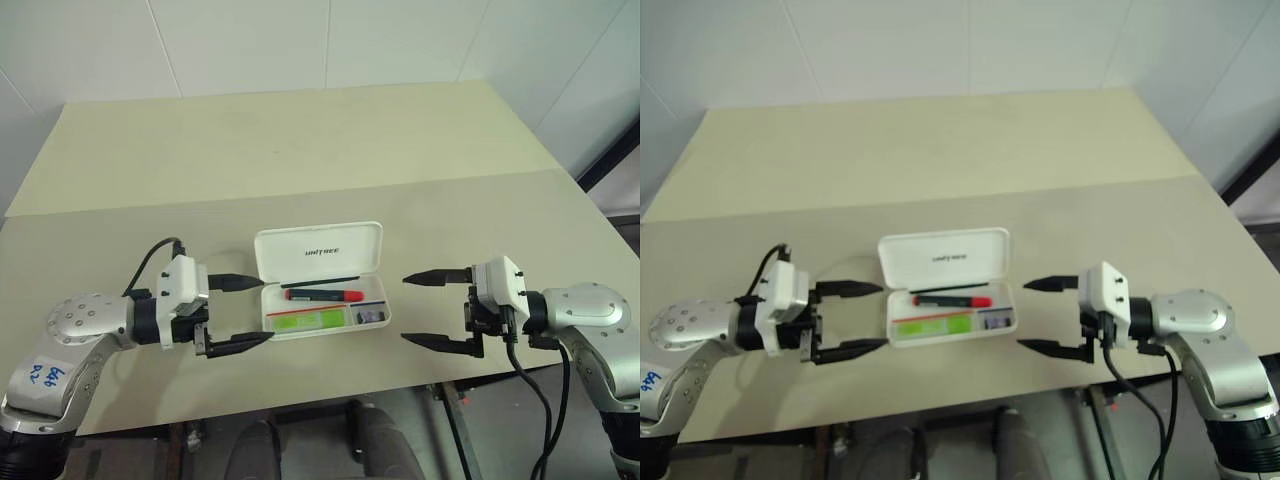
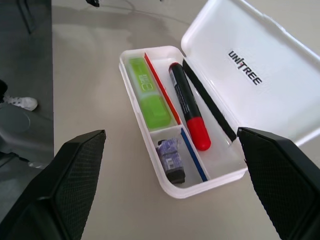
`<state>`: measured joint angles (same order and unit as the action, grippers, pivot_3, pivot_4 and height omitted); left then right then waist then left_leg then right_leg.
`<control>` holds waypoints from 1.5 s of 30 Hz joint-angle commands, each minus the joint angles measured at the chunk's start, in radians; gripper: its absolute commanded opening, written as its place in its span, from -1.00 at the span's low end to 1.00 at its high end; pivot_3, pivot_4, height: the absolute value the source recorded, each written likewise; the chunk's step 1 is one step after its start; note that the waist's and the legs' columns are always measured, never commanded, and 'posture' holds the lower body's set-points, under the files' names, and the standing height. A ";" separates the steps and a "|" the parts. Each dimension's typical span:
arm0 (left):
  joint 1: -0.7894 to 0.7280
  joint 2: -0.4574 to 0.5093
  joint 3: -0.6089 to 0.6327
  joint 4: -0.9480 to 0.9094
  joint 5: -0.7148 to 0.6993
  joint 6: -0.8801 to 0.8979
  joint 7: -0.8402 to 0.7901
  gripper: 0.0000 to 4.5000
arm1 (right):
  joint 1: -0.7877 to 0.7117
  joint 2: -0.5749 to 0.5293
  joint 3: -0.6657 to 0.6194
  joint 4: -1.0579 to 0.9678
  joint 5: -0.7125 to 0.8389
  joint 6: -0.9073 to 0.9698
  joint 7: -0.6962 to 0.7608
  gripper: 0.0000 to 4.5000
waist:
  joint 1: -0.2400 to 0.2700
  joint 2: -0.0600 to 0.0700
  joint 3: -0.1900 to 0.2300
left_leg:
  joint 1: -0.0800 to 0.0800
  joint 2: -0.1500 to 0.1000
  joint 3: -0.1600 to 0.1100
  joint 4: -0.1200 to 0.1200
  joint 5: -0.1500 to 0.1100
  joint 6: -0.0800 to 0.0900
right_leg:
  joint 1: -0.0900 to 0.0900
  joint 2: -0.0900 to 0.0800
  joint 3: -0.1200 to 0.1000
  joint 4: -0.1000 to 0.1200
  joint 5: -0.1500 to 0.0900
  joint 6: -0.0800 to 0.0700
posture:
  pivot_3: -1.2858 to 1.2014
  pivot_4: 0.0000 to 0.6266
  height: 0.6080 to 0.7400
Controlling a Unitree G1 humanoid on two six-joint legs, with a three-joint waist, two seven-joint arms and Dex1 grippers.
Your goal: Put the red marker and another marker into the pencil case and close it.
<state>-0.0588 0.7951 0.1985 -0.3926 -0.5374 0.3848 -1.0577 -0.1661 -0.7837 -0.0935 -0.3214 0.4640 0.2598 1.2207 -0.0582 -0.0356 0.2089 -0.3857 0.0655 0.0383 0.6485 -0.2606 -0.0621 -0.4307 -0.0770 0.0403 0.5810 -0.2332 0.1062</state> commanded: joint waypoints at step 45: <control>-0.391 -0.228 -0.160 0.388 0.119 -0.011 0.167 -0.99 | -0.036 0.030 -0.014 -0.060 0.000 -0.033 -0.195 1.00 | 0.029 0.000 0.000 | -0.001 0.000 0.000 0.000 -0.004 0.002 | 0.000 0.001 0.000 0.000 0.001 0.002 | 0.03 -0.52 1.00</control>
<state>-0.4333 0.5632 0.0295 0.0488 -0.3929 0.3717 -0.8708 -0.2080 -0.7568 -0.0835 -0.3477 0.4516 0.2363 1.0369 -0.0296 -0.0361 0.2085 -0.3871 0.0657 0.0385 0.6485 -0.2641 -0.0602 -0.4306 -0.0758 0.0403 0.5809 -0.2326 0.1083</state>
